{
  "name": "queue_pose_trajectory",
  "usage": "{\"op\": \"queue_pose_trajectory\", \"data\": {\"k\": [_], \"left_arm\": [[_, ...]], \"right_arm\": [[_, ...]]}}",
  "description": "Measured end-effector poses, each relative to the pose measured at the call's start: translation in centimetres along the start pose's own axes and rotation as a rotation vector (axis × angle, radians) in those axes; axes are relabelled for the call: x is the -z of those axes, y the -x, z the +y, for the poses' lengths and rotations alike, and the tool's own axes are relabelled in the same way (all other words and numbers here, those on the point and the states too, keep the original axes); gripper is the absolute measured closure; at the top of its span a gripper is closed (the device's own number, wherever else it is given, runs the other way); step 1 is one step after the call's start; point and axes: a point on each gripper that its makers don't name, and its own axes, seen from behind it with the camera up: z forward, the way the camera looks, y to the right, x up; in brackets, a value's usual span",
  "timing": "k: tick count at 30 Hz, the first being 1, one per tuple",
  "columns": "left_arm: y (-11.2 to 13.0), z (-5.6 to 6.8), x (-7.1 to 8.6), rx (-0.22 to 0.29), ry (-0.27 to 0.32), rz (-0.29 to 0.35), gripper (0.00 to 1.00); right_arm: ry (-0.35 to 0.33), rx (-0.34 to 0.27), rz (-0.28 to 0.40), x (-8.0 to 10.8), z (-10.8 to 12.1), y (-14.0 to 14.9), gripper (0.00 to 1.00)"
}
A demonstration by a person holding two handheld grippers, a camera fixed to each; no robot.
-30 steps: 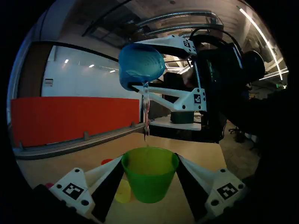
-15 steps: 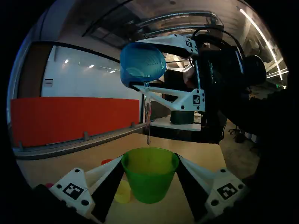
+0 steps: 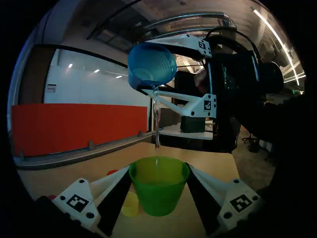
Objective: Pour water
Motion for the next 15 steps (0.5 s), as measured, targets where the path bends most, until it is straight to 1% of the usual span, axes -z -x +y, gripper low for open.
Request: {"op": "queue_pose_trajectory", "data": {"k": [15], "left_arm": [[-0.04,-0.06,0.09,0.003,0.000,0.004,0.12]], "right_arm": [[0.012,0.098,0.007,0.12,0.59,-0.96,0.08]]}}
